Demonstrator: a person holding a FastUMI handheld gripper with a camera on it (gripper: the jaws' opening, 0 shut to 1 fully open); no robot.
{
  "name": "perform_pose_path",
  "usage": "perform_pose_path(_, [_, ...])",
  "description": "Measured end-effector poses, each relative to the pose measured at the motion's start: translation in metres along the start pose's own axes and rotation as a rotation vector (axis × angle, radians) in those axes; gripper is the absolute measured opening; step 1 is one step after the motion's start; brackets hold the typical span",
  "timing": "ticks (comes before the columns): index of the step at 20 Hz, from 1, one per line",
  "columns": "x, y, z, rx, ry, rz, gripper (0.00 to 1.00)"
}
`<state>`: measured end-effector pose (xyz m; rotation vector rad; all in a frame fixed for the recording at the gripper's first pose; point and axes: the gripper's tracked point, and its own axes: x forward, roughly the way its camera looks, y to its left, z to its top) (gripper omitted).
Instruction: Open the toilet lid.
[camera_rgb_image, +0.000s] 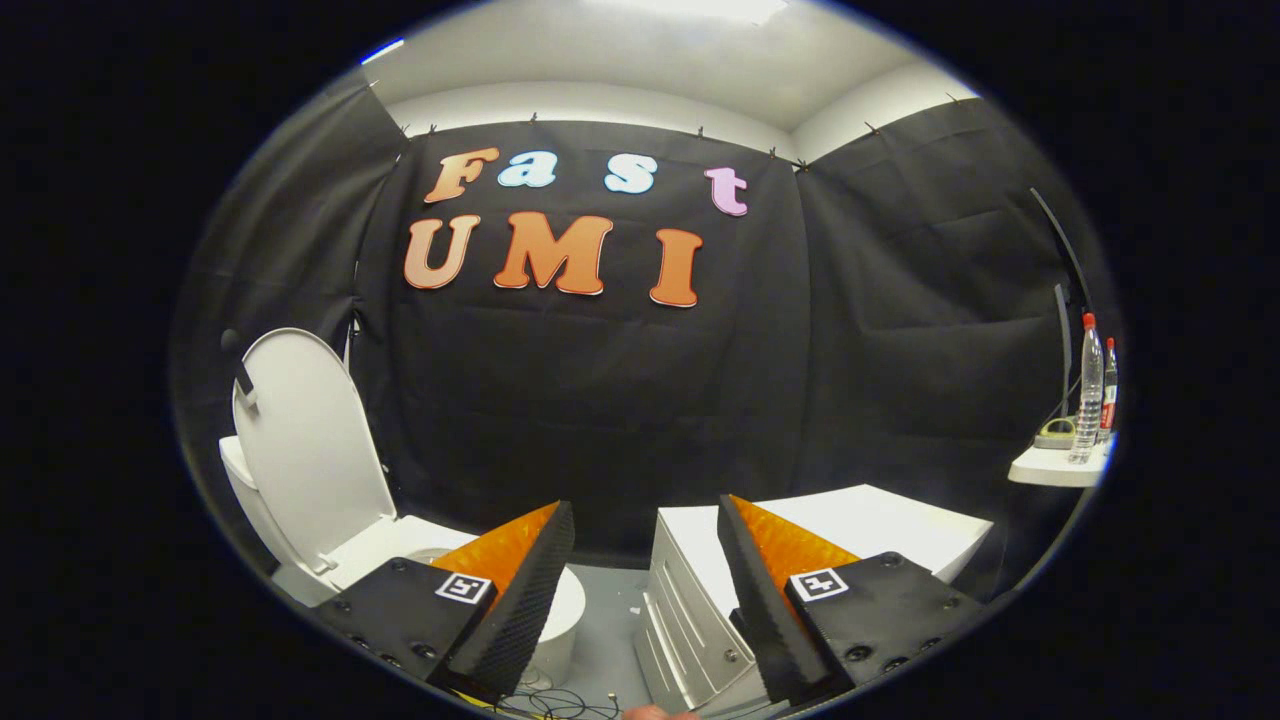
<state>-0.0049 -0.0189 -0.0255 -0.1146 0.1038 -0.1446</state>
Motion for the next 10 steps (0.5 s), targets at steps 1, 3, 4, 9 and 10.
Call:
perform_pose_path(1, [0.004,-0.001,-0.008,0.016,0.016,-0.012,0.93])
perform_pose_path(3, [0.007,0.002,-0.021,0.044,0.044,-0.018,0.93])
perform_pose_path(4, [0.008,0.008,-0.029,0.035,0.061,-0.009,0.93])
perform_pose_path(9, [0.000,0.034,-0.028,-0.069,0.037,0.060,0.93])
perform_pose_path(10, [-0.002,0.040,-0.027,-0.082,0.027,0.079,0.93])
